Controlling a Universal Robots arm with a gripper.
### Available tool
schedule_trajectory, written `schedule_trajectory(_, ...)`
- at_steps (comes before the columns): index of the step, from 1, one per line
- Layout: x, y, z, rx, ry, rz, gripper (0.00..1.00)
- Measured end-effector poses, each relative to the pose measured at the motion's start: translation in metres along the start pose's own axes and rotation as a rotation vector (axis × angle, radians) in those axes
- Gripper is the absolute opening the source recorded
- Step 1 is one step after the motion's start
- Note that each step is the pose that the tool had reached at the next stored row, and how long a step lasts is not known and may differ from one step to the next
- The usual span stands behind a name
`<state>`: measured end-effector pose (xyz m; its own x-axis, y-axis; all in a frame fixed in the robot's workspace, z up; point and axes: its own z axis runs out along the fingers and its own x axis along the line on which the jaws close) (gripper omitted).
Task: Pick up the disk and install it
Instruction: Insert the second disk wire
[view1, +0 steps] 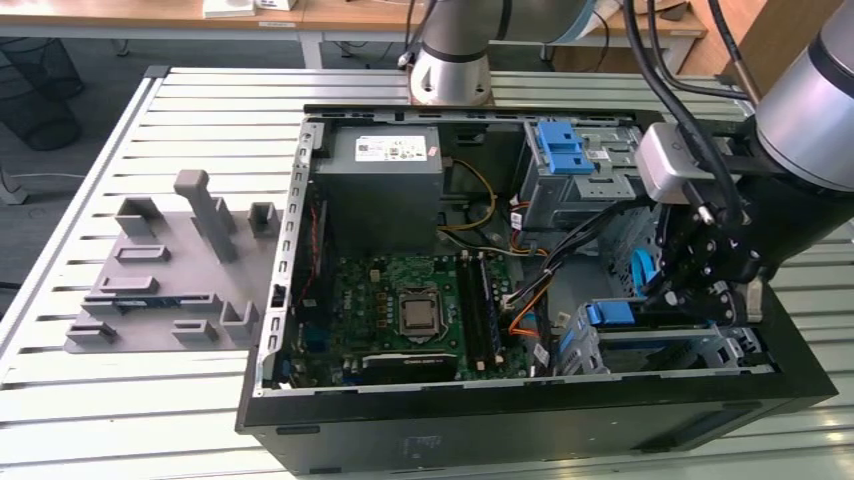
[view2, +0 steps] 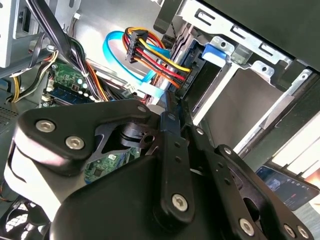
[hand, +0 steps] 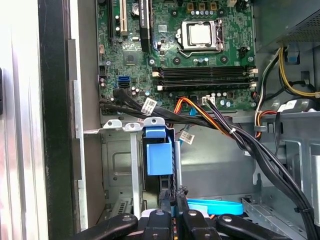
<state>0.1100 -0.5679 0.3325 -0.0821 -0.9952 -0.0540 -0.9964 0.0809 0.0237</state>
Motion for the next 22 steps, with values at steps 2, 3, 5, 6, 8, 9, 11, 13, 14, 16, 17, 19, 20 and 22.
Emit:
schedule_trajectory(2, 0.0003, -0.0003, 0.001, 0.0, 0.0001, 0.001, 0.16)
schedule_trajectory(3, 0.0004, -0.0004, 0.0012, 0.0, 0.0001, 0.001, 0.16)
schedule_trajectory(5, 0.0004, -0.0005, 0.0012, 0.0001, 0.0002, 0.001, 0.16)
schedule_trajectory(6, 0.0004, -0.0005, 0.0013, 0.0001, 0.0, 0.001, 0.16)
schedule_trajectory(8, 0.0004, -0.0005, 0.0014, 0.0001, -0.0001, 0.001, 0.16)
schedule_trajectory(9, 0.0004, -0.0005, 0.0015, 0.0001, -0.0005, 0.001, 0.17)
schedule_trajectory(11, 0.0004, -0.0004, 0.0012, 0.0001, -0.0003, 0.001, 0.17)
schedule_trajectory(13, 0.0002, -0.0004, -0.0011, 0.0001, -0.0004, 0.001, 0.24)
schedule_trajectory(14, 0.0002, -0.0004, -0.0026, 0.0001, -0.0004, 0.001, 0.24)
schedule_trajectory(16, -0.0001, -0.0002, -0.0081, 0.0, -0.0004, 0.001, 0.24)
schedule_trajectory(17, -0.0003, -0.0002, -0.0113, 0.0001, -0.0004, 0.001, 0.24)
schedule_trajectory(19, -0.0004, -0.0001, -0.0144, 0.0, -0.0003, 0.001, 0.24)
schedule_trajectory(20, -0.0005, -0.0001, -0.0145, 0.0, -0.0006, 0.001, 0.24)
schedule_trajectory(22, -0.0005, -0.0001, -0.0145, 0.0, -0.0007, 0.001, 0.16)
